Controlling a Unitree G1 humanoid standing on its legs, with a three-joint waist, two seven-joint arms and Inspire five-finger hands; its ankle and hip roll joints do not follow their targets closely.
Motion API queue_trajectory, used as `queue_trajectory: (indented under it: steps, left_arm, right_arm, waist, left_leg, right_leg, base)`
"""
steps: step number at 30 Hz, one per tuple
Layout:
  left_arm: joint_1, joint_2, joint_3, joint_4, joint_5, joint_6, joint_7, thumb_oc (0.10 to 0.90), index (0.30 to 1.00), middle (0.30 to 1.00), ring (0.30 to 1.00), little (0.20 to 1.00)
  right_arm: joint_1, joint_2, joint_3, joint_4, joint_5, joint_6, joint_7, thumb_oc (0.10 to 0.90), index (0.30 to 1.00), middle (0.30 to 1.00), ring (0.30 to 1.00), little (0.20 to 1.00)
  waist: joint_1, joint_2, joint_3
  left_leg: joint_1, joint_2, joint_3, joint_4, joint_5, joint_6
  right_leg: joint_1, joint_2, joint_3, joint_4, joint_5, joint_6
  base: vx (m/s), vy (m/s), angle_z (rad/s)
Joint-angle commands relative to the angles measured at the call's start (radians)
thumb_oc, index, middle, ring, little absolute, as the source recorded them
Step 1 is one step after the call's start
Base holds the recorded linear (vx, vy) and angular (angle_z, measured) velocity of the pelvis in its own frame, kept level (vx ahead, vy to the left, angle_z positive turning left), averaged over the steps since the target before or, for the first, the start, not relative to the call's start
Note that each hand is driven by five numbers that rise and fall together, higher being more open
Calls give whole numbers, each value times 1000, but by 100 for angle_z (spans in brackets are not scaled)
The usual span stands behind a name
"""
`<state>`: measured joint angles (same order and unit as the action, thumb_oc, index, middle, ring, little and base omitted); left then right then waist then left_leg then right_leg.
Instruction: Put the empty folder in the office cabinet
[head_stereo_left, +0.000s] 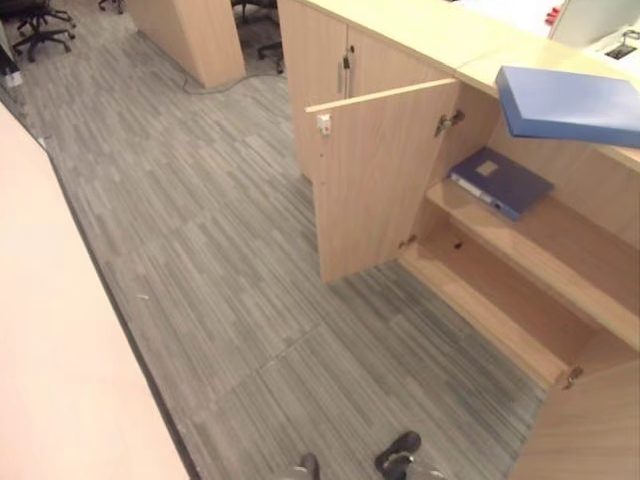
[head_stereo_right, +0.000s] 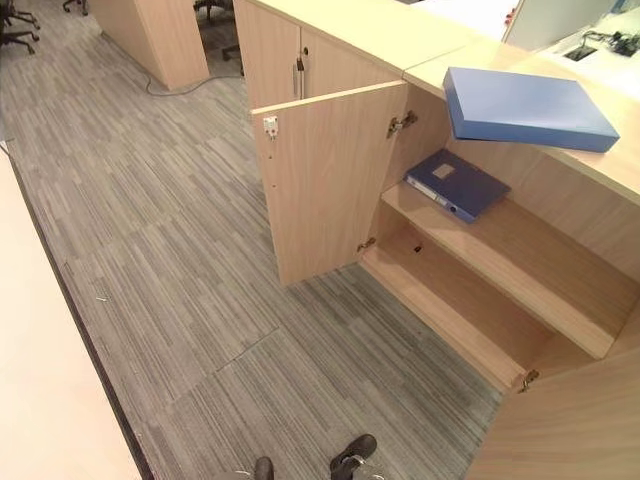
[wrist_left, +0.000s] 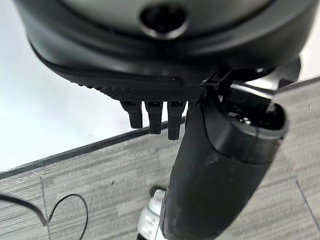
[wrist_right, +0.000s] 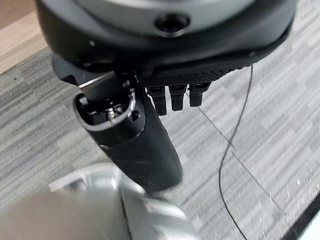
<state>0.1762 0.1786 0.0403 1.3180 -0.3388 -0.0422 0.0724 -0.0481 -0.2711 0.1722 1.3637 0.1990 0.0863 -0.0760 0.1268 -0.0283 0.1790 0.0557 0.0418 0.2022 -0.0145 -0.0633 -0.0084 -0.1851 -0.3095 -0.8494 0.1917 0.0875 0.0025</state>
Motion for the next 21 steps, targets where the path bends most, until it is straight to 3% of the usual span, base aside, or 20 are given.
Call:
queue_trajectory:
  steps: [1, 5, 6, 7, 8, 9, 10, 12, 14, 17, 19, 20, 21]
  left_arm:
    - [-35, 34, -11, 7, 16, -19, 22, 800, 900, 900, 900, 900]
    - [-64, 43, -22, 0, 5, -23, 35, 800, 900, 900, 900, 900]
    - [-70, 43, -28, -6, 1, -25, 39, 800, 900, 900, 900, 900]
    - [-72, 41, -33, -14, 0, -29, 43, 800, 900, 900, 900, 900]
    - [-72, 41, -34, -14, 0, -29, 44, 800, 900, 900, 900, 900]
    - [-73, 39, -36, -21, 1, -31, 44, 800, 900, 900, 900, 900]
    - [-73, 39, -36, -21, 1, -31, 44, 800, 900, 900, 900, 900]
    - [-75, 30, -39, -32, -16, -34, 42, 800, 900, 900, 900, 900]
    - [-69, 21, -45, -29, -22, -30, 35, 800, 900, 900, 900, 900]
    - [-58, 10, -52, -23, -12, -27, 31, 800, 900, 900, 900, 900]
    - [-48, 8, -54, -21, -12, -25, 33, 800, 900, 900, 900, 900]
    - [-43, 7, -56, -15, -10, -23, 32, 800, 900, 900, 900, 900]
    - [-43, 7, -56, -15, -10, -23, 32, 800, 900, 900, 900, 900]
  right_arm:
    - [-118, 6, -58, 12, 40, -43, -28, 800, 900, 900, 900, 900]
    - [-115, 1, -80, 17, 58, -44, -35, 800, 900, 900, 900, 900]
    - [-101, 0, -88, 29, 64, -45, -39, 800, 900, 900, 900, 900]
    - [-91, -2, -89, 42, 67, -46, -44, 800, 900, 900, 900, 900]
    - [-91, -2, -89, 42, 67, -47, -44, 800, 900, 900, 900, 900]
    - [-86, -4, -90, 48, 69, -47, -46, 800, 900, 900, 900, 900]
    - [-86, -4, -90, 48, 69, -48, -45, 800, 900, 900, 900, 900]
    - [-64, -21, -101, 63, 76, -47, -45, 800, 900, 900, 900, 900]
    - [-48, -29, -112, 67, 79, -46, -41, 800, 900, 900, 900, 900]
    - [-43, -36, -116, 71, 74, -45, -41, 800, 900, 900, 900, 900]
    - [-38, -35, -111, 69, 68, -43, -40, 800, 900, 900, 900, 900]
    - [-35, -33, -105, 67, 62, -43, -39, 800, 900, 900, 900, 900]
    - [-35, -33, -105, 67, 62, -43, -39, 800, 900, 900, 900, 900]
  waist:
    - [-1, 7, 40]
    - [-29, 14, 50]
    - [-47, 14, 48]
    - [-50, 15, 49]
    - [-49, 17, 50]
    - [-45, 15, 52]
    - [-43, 17, 52]
    - [-21, 19, 57]
    - [-17, 22, 53]
    - [-15, 11, 46]
    - [-2, 0, 44]
    - [7, 2, 41]
    - [8, 2, 41]
  left_leg:
    - [71, 12, -41, -28, -63, -35]
    - [85, 39, -35, -28, -82, -47]
    - [86, 72, -18, 41, -94, -65]
    - [50, 105, -4, 180, -47, -90]
    - [46, 110, -5, 190, -50, -94]
    - [20, 112, -9, 276, -4, -99]
    - [11, 119, -11, 291, -8, -103]
    - [-83, 97, -65, 468, 75, -104]
    - [-143, 79, -85, 489, 33, -89]
    - [-214, 104, -65, 440, -15, -80]
    - [-256, 128, -80, 399, -5, -86]
    - [-264, 142, -107, 323, 38, -98]
    - [-262, 142, -106, 322, 39, -99]
  right_leg:
    - [-32, -59, 55, -2, 87, 166]
    - [-60, -76, 68, 64, 44, 149]
    - [-49, -68, 75, 66, 12, 129]
    - [-11, -29, 86, 41, -16, 106]
    - [-9, -24, 85, 36, -16, 102]
    - [18, -1, 95, 20, -29, 90]
    - [19, 7, 94, 13, -29, 85]
    - [80, 57, 139, -26, -93, 39]
    - [104, 68, 168, -20, -121, 32]
    - [128, 54, 221, -24, -131, 51]
    - [145, 50, 263, -44, -127, 61]
    - [161, 58, 288, -55, -128, 69]
    - [161, 58, 289, -55, -128, 69]
  base:
    - [92, -81, 16]
    - [120, -101, 12]
    - [195, -199, 10]
    - [187, -207, -5]
    - [123, -163, -21]
    - [31, -77, -48]
    - [90, -94, -80]
    - [205, -94, -90]
    - [231, 2, -125]
    - [173, 109, -53]
    - [218, 132, -53]
    - [231, 129, -85]
    - [289, 200, -87]
